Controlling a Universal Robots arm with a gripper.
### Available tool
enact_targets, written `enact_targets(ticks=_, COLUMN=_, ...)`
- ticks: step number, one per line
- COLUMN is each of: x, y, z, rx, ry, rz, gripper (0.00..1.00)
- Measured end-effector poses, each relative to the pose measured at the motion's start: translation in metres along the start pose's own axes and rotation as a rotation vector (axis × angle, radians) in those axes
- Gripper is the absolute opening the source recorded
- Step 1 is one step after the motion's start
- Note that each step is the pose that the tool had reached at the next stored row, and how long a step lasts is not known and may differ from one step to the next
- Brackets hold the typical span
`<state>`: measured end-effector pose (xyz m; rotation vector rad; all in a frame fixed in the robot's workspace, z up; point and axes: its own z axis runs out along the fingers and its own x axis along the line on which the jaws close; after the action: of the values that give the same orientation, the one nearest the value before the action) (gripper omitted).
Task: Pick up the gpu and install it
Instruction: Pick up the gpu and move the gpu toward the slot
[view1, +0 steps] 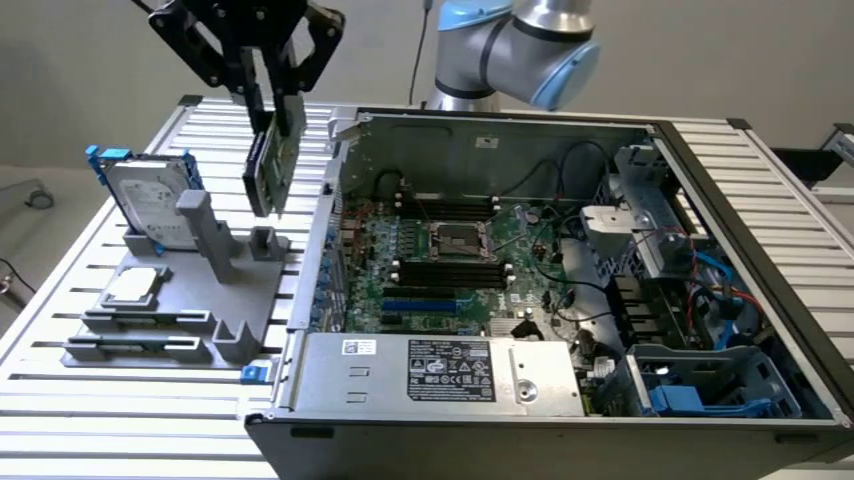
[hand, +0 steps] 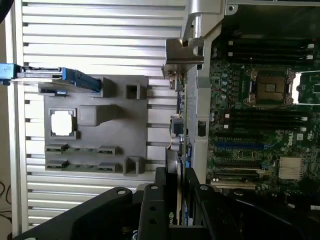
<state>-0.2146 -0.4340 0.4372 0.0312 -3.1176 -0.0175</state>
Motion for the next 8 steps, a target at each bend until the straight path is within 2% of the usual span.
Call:
enact_targets(ticks=4, x=-0.018, y=-0.0002, z=-0.0138, rx=-0.0022, ry=0.0084, rz=0.0, gripper=0.27)
enact_targets(ticks=8, x=-0.036, y=-0.0006, z=-0.0163, rx=-0.0039, ry=0.0134, rz=0.0, gripper=0.27)
